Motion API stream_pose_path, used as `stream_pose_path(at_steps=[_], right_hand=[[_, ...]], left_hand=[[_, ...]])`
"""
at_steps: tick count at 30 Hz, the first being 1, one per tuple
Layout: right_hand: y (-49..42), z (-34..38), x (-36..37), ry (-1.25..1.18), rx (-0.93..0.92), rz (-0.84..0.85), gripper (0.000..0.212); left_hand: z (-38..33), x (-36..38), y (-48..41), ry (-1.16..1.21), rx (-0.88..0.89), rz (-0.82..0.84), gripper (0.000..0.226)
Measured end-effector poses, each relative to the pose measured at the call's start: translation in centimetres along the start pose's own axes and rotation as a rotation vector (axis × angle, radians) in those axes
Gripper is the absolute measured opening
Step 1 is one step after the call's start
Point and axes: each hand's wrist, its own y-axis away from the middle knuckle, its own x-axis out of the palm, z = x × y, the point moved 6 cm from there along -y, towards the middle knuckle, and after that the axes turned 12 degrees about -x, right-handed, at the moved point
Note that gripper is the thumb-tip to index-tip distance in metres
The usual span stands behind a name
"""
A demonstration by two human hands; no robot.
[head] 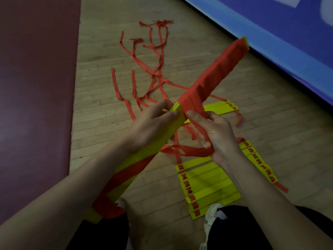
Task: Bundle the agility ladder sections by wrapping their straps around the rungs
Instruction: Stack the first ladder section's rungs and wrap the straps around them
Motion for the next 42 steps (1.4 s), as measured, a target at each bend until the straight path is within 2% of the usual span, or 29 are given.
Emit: stream_pose_path(at_steps=[2,4,6,11,13,14,16,17,18,21,24,28,30,34,36,39,42], right_hand=[[0.0,0.0,0.3,-0.062,0.022,0.043,0.052],[0.1,0.4,0.6,-0.149,0.02,0.114,0.036],[0.3,0.9,1.0,-0.217,-0.001,0.178,0.031],[0.7,1.7,1.6,-0.321,-0.02,0.326,0.048],[0.7,1.9,1.5,-0.335,-0.023,0.335,0.066],[0.7,1.9,1.5,-0.33,-0.033,0.32,0.063],[0.6,1.5,1.1,-0.307,-0.071,0.252,0.034],[0.5,1.3,0.8,-0.289,-0.084,0.202,0.023],[0.3,1.1,0.6,-0.262,-0.097,0.154,0.022],[-0.2,1.1,-0.4,-0.165,-0.126,-0.001,0.034],[-0.6,1.3,-1.2,-0.101,-0.137,-0.14,0.037],[-0.7,0.9,-1.7,-0.077,-0.141,-0.223,0.041],[-0.7,0.7,-1.8,-0.092,-0.11,-0.249,0.039],[-0.8,0.2,-1.7,-0.111,-0.058,-0.252,0.037],[-0.9,0.1,-1.6,-0.083,-0.035,-0.221,0.031],[-1.0,-0.5,-1.3,-0.094,-0.021,-0.171,0.025],[-0.8,-1.4,-1.3,-0.144,-0.013,-0.188,0.043]], left_hand=[[-0.2,0.3,0.3,0.195,-0.039,0.113,0.033],[-0.6,0.6,0.7,0.302,-0.032,0.212,0.038],[-1.0,0.9,1.1,0.385,-0.016,0.278,0.039],[-1.1,2.2,1.6,0.439,-0.034,0.383,0.035],[-0.9,2.5,1.5,0.419,-0.054,0.419,0.032],[-0.8,2.5,1.5,0.4,-0.067,0.433,0.031],[-0.6,2.2,1.3,0.337,-0.09,0.441,0.034],[-0.5,2.0,1.2,0.281,-0.103,0.427,0.037],[-0.4,1.9,1.2,0.211,-0.114,0.399,0.04],[0.2,2.1,0.9,0.025,-0.129,0.317,0.045],[0.9,2.0,0.1,-0.255,-0.047,0.176,0.057],[1.3,1.6,-0.5,-0.562,0.09,-0.058,0.052],[1.2,2.2,-0.3,-0.733,0.206,-0.121,0.054],[1.0,2.8,0.2,-0.933,0.28,-0.239,0.062],[0.8,3.0,0.4,-1.003,0.287,-0.287,0.056],[1.0,2.8,0.1,-0.981,0.21,-0.275,0.04],[1.5,2.1,-0.3,-0.929,0.148,-0.267,0.039]])
